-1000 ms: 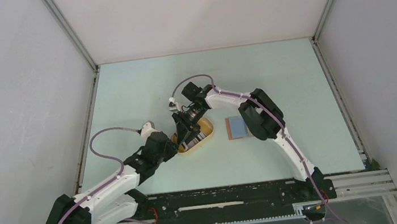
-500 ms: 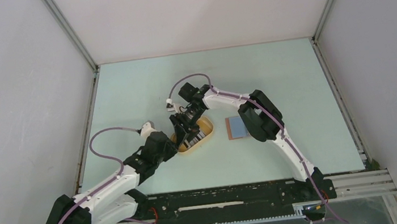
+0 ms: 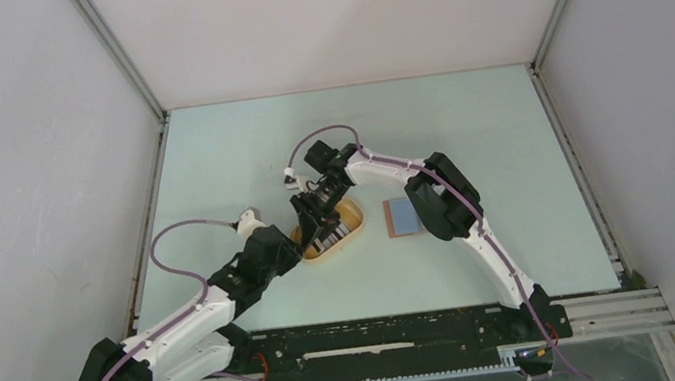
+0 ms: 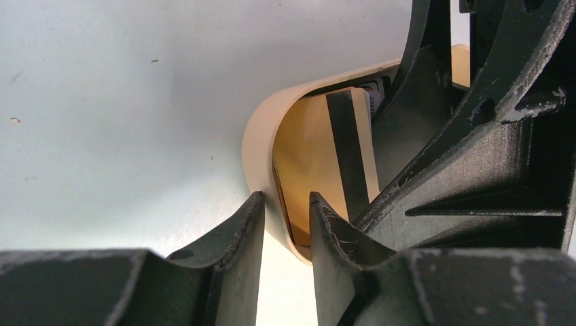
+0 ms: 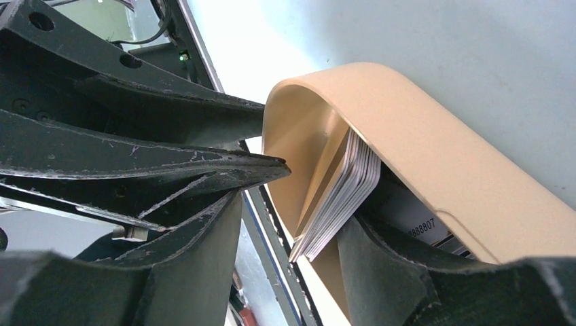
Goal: Put the credit cards into the card holder
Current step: Pick up the credit card from the storage box.
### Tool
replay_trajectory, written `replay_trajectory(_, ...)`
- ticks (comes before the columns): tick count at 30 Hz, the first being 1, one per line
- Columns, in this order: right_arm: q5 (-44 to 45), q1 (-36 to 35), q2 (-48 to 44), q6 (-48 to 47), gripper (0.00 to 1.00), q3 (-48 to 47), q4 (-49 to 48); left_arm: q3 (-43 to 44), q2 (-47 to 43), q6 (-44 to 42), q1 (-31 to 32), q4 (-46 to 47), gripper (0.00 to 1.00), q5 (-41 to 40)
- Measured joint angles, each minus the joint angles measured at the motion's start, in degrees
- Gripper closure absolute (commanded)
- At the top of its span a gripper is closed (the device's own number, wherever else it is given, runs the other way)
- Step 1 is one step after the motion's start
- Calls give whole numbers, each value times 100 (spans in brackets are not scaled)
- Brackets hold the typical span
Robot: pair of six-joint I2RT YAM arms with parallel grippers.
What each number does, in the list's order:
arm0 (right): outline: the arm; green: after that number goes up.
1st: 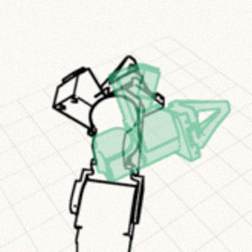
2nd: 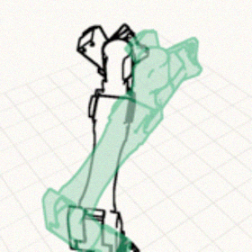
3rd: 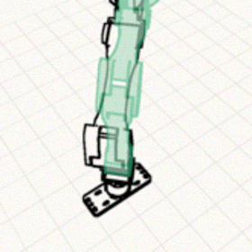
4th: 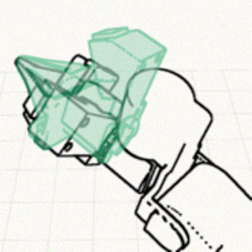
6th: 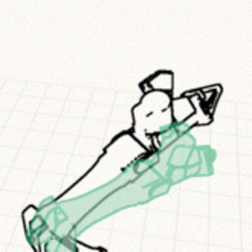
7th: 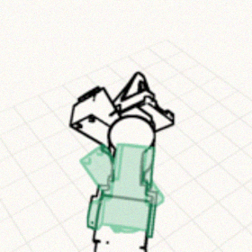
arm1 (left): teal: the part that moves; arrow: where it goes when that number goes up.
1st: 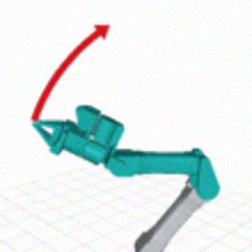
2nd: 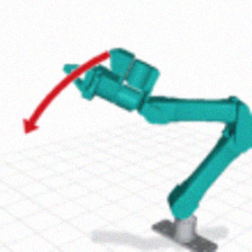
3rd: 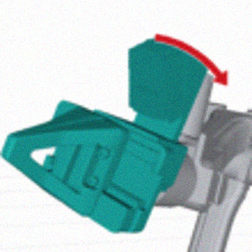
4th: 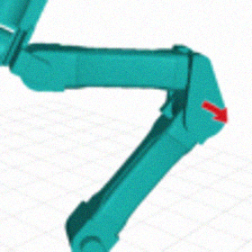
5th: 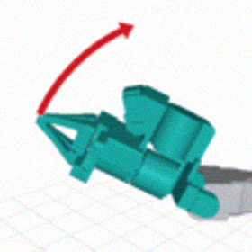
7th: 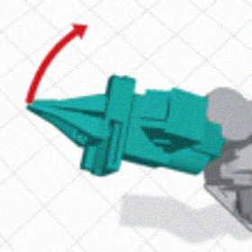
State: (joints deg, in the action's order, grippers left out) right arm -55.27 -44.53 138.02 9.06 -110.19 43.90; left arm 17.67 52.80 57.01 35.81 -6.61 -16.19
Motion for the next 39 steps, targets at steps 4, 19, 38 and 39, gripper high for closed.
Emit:
replay_trajectory(4,20,20,0,-17,38,0,9,0,-7,0,0,9,65,0)
replay_trajectory(19,61,70,-70,-144,37,44,72,-2,-39,4,0,15,65,7)
replay_trajectory(38,251,122,-177,-407,40,70,201,-2,28,2,0,173,65,39)
replay_trajectory(39,251,127,-177,-428,40,70,212,-2,35,2,-2,179,65,39)
